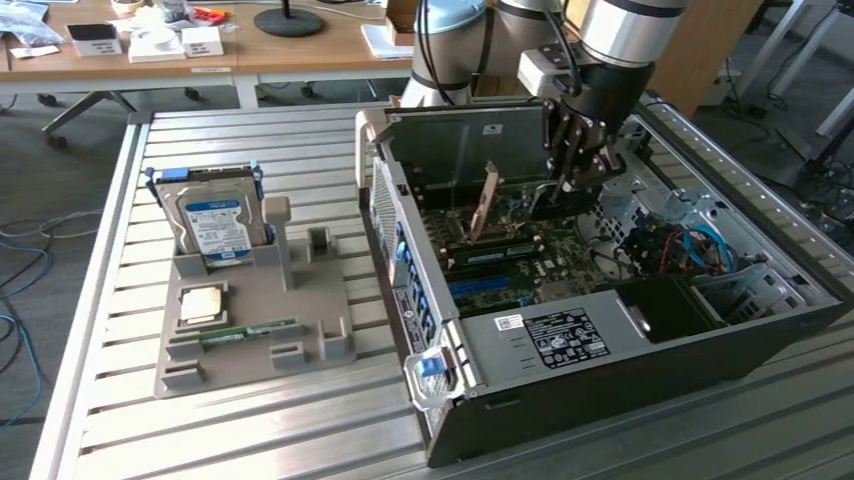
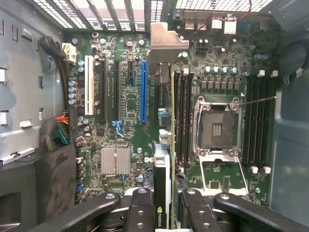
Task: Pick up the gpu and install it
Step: 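Insert the gpu into the slot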
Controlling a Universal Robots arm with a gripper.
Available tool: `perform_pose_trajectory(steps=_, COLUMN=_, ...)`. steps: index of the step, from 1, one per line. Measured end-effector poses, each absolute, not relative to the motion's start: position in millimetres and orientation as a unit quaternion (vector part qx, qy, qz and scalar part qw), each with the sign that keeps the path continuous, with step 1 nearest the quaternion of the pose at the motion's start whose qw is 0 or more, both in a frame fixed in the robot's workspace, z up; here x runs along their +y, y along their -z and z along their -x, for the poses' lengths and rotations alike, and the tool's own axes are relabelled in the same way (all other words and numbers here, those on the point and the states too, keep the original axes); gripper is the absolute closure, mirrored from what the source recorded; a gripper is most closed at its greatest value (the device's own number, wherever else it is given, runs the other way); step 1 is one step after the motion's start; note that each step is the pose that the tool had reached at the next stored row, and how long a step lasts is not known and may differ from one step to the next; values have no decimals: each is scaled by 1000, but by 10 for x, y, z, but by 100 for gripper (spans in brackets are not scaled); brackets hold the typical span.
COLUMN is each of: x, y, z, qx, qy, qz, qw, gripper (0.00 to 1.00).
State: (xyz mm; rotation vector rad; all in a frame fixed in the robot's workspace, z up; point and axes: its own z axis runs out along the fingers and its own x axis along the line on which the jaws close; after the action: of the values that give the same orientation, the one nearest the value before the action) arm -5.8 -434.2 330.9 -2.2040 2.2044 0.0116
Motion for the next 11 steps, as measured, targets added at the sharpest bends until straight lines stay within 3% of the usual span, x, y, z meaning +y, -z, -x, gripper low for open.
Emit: perform_pose_trajectory(steps=11, x=-4342, y=-3282, z=84, qx=706, qy=-2, qz=708, qw=14, gripper=73)
